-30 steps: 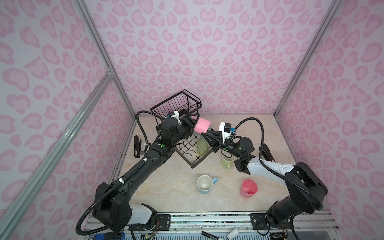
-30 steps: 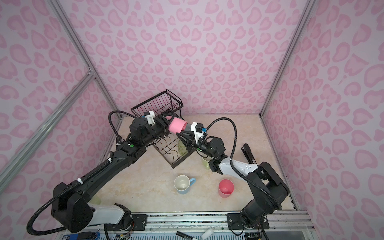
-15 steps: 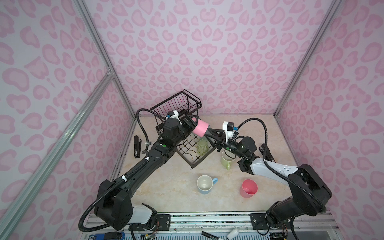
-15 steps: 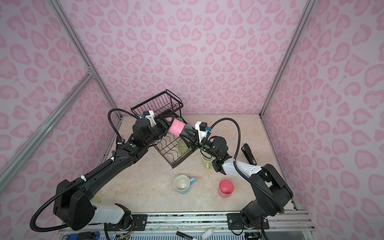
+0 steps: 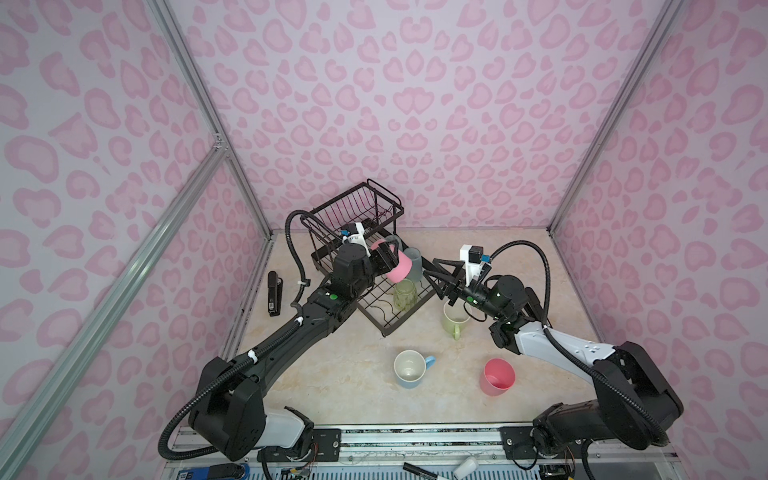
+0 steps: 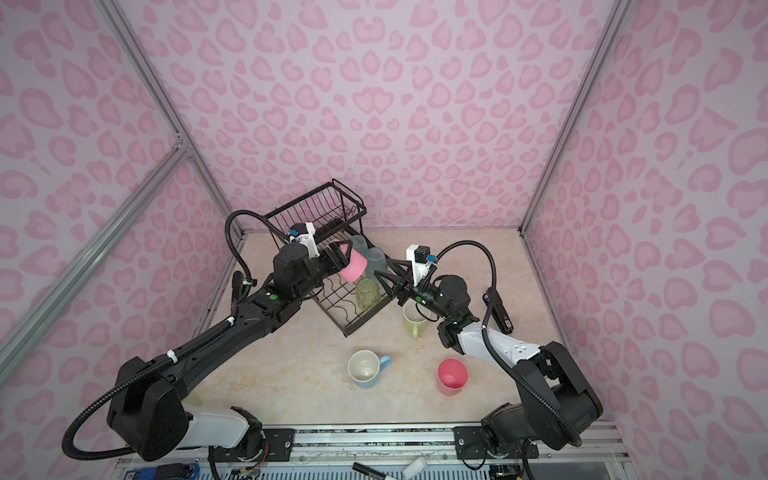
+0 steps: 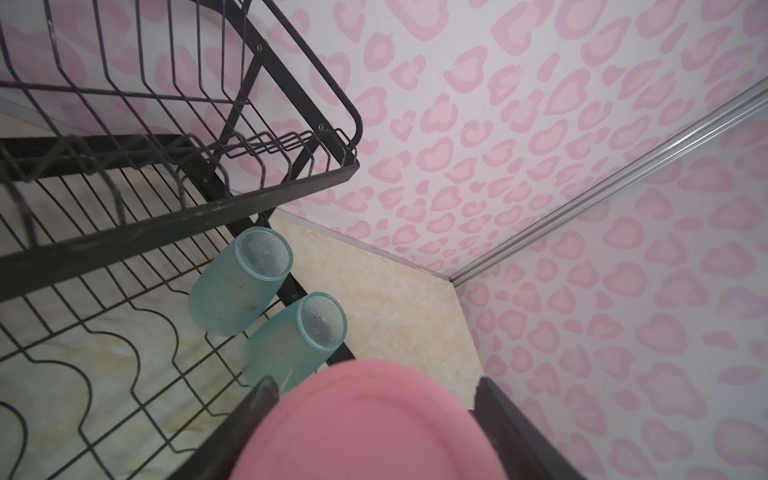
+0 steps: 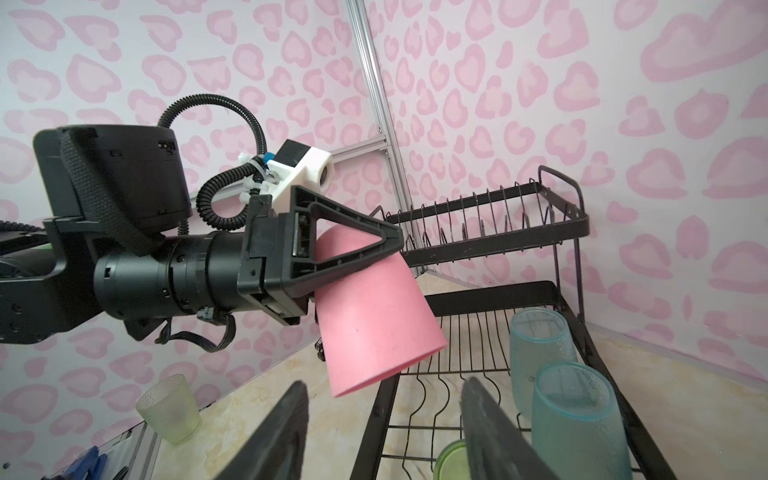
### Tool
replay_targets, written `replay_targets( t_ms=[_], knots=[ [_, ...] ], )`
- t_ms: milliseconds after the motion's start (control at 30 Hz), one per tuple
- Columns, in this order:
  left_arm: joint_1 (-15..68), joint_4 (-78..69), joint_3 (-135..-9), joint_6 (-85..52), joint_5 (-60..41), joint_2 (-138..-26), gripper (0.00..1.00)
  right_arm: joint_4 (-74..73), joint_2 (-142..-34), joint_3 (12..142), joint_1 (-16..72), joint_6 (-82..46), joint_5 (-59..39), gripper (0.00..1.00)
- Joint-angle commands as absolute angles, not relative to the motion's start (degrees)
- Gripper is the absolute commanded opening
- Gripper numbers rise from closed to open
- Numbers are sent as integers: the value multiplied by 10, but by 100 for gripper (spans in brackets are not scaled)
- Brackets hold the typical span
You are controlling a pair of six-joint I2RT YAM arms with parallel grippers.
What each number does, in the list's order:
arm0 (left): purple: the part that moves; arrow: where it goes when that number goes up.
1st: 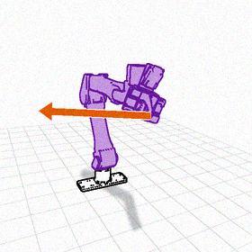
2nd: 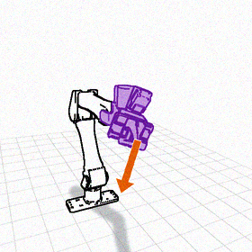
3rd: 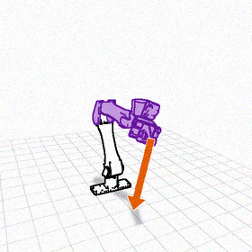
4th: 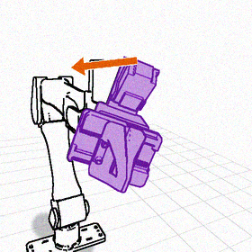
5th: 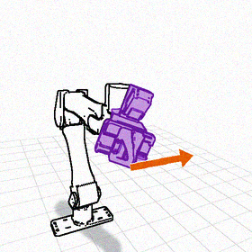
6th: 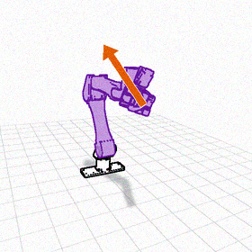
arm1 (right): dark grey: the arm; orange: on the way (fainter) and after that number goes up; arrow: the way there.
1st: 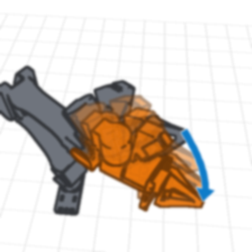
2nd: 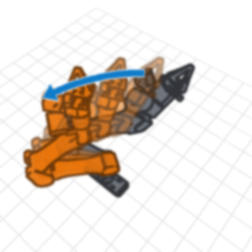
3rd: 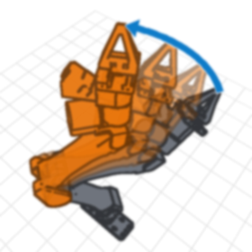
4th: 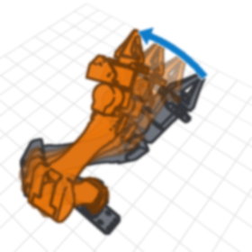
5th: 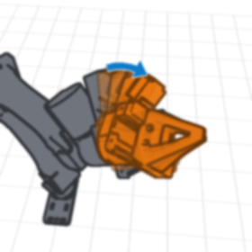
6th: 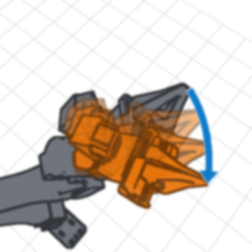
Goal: Load the cups into the dish rack
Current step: 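Open the right gripper and withdraw it while the left gripper holds the pink cup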
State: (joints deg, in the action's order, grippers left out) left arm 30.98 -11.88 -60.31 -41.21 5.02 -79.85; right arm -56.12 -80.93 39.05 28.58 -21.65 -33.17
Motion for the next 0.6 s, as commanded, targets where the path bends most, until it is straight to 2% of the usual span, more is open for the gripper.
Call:
replay_targets(
  t_ms=[0,333,567],
  knots=[
    [316,-146,-592,-322,93,-793,65,-544,-795,378,279,-207,-317,59],
    [350,-206,-548,-178,186,-799,65,-547,-785,366,268,-208,-295,59],
    [352,-260,-512,-137,218,-818,65,-557,-779,360,266,-209,-296,58]
  ],
)
